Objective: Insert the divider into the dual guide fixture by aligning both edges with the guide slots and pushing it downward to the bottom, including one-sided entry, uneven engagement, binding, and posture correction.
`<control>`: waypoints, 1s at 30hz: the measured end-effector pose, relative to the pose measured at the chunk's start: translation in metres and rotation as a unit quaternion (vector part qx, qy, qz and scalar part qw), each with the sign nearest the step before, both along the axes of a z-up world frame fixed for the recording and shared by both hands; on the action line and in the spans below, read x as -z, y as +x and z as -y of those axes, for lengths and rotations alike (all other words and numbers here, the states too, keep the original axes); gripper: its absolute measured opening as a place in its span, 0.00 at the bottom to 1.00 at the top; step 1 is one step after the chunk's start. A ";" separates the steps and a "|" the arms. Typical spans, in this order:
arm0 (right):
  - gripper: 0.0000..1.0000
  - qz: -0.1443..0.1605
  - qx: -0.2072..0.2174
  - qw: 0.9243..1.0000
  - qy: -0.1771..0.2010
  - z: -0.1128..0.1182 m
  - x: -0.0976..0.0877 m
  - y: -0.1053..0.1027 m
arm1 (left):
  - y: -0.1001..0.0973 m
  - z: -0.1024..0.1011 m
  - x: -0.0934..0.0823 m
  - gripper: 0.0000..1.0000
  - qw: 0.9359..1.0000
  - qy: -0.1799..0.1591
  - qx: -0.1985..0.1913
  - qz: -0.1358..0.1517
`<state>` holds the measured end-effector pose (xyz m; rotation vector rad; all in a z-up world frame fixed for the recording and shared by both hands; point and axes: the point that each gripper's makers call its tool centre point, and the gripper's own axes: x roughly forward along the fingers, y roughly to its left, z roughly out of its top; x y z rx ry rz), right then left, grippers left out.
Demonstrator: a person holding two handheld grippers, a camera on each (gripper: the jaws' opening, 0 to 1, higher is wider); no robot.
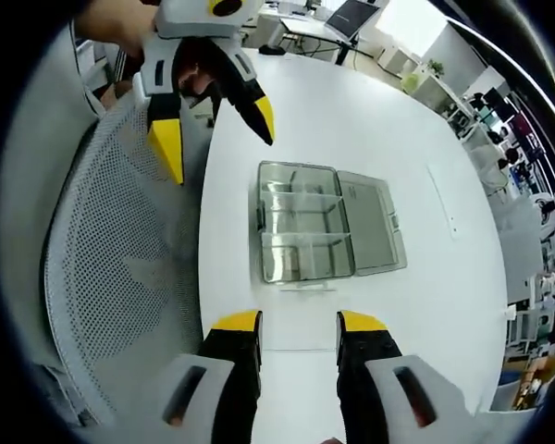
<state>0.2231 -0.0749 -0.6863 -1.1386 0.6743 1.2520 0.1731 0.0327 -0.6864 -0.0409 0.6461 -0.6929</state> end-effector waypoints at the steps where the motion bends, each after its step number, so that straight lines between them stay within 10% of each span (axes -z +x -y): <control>1: 0.27 0.004 -0.001 1.000 0.004 -0.002 -0.003 0.000 | 0.001 0.000 0.000 0.59 1.000 -0.001 0.000 0.000; 30: 0.27 0.049 -0.037 0.996 0.065 -0.032 -0.035 -0.017 | 0.024 0.018 -0.020 0.42 0.999 -0.045 0.000 -0.005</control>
